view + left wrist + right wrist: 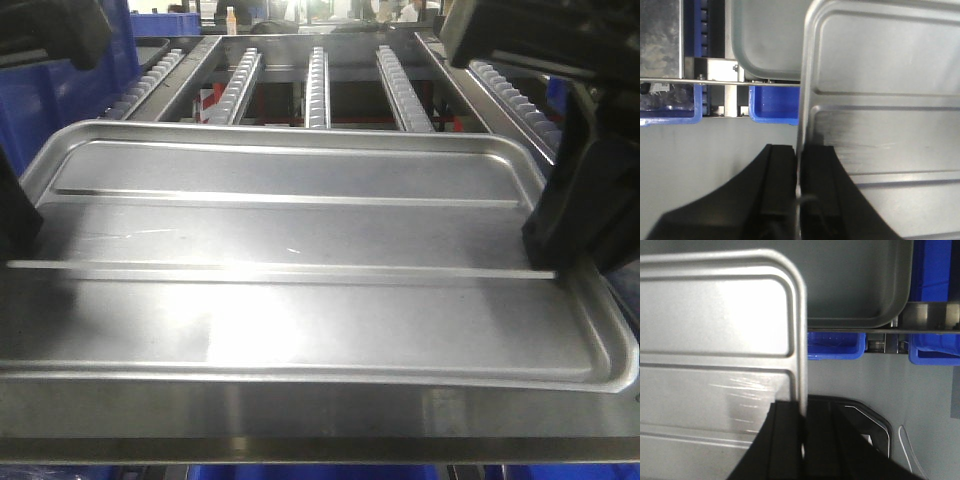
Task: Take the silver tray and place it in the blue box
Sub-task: 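Lift the silver tray off the rack with both grippers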
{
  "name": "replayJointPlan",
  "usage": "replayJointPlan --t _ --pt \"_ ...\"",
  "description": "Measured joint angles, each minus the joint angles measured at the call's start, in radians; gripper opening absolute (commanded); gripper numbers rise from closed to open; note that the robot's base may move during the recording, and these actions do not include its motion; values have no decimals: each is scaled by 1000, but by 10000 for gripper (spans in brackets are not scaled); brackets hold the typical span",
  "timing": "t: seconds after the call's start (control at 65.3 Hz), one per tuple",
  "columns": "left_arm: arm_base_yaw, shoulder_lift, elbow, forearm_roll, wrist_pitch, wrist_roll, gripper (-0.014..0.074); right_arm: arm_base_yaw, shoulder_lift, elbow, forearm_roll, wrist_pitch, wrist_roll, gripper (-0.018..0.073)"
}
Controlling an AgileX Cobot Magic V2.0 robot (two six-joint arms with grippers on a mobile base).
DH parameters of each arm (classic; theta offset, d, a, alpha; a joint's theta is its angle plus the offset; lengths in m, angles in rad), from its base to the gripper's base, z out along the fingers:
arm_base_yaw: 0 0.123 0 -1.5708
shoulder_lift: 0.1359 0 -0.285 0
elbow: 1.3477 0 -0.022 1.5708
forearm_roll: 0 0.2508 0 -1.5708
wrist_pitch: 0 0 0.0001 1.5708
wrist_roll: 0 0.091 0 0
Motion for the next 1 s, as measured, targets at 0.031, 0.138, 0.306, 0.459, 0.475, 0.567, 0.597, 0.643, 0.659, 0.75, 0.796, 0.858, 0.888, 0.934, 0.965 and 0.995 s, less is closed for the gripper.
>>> replayJointPlan --t 0.031,0.138,0.306,0.459,0.475,0.567,0.597,0.643,0.659,0.75,0.796,0.858,0.888,0.934,0.965,0.995 --pt "10 0 0 -5 -4 0 -14 0 0 0 0 -1 -2 50" --pt "25 0 0 -23 -6 0 -14 0 0 0 0 -5 -13 50" --pt "29 0 0 -18 -11 0 -14 0 0 0 0 -6 -17 50" --pt "29 0 0 -14 -13 0 -14 0 0 0 0 -7 -17 50" --pt "29 0 0 -14 -13 0 -14 0 0 0 0 -7 -17 50" --pt "29 0 0 -14 -13 0 -14 0 0 0 0 -7 -17 50" --pt "29 0 0 -14 -13 0 -14 0 0 0 0 -7 -17 50" --pt "29 0 0 -14 -13 0 -14 0 0 0 0 -7 -17 50" --pt "29 0 0 -14 -13 0 -14 0 0 0 0 -7 -17 50" --pt "29 0 0 -13 -13 0 -14 0 0 0 0 -7 -17 50" --pt "29 0 0 -13 -13 0 -14 0 0 0 0 -7 -17 50" --pt "29 0 0 -13 -13 22 -14 0 0 0 0 -7 -18 50" --pt "29 0 0 -13 -14 41 -14 0 0 0 0 -7 -18 50" --pt "29 0 0 -13 -15 69 -14 0 0 0 0 -7 -18 50" --pt "29 0 0 -13 -17 77 -14 0 0 0 0 -7 -18 50" --pt "29 0 0 -13 -16 87 -14 0 0 0 0 -7 -18 50"
